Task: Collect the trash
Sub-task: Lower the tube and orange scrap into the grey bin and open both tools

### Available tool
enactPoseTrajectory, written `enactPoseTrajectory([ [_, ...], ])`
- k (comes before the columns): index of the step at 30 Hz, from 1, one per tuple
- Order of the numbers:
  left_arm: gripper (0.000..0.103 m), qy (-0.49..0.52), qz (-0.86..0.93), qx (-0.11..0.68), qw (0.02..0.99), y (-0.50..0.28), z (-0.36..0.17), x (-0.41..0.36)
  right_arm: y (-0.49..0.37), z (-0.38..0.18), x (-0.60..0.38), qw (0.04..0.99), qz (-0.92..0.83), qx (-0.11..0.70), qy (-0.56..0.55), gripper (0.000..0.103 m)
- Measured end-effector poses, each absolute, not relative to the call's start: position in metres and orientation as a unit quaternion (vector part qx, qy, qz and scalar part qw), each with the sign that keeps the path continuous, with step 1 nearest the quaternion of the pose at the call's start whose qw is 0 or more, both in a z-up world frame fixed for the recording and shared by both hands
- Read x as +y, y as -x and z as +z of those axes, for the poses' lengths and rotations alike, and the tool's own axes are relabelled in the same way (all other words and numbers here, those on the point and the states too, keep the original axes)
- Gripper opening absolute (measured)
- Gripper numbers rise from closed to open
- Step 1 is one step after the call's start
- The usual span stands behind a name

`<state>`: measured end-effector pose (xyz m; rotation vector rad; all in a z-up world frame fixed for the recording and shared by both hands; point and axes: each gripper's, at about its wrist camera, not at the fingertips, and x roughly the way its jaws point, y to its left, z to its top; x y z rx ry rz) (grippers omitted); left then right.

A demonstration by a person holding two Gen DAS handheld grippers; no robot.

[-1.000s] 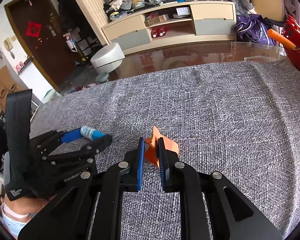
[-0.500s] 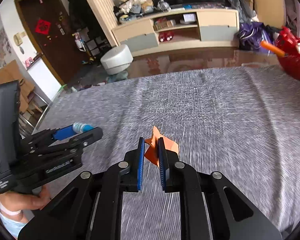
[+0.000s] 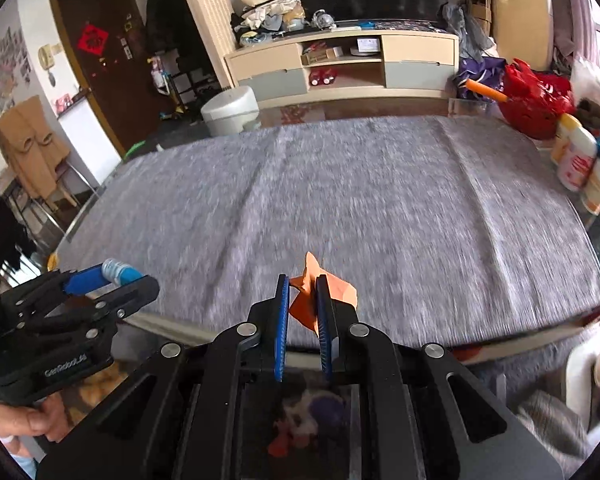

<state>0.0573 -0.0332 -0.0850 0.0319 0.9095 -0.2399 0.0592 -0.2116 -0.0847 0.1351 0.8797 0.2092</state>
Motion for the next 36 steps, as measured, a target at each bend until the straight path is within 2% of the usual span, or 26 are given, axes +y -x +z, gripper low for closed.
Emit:
enactPoseTrajectory([
  [7, 0.055, -0.021, -0.12, 0.45, 0.885, -0.006, -0.117, -0.04, -0.02, -0.124, -0.209, 0.883, 0.104, 0.453, -0.064, 0.015],
  [13, 0.055, -0.024, -0.121, 0.482, 0.868, 0.016, -0.167, -0.046, -0.007, -0.164, -0.203, 0.866, 0.109, 0.482, -0.07, 0.015],
  [28, 0.055, -0.007, -0.14, 0.563, 0.814, 0.013, -0.249, -0.051, -0.01, -0.233, -0.198, 0.821, 0.127, 0.548, -0.1, 0.015],
  [36, 0.058, 0.0, -0.139, 0.578, 0.804, 0.006, -0.262, -0.05, -0.02, -0.242, -0.197, 0.814, 0.124, 0.556, -0.109, 0.021],
])
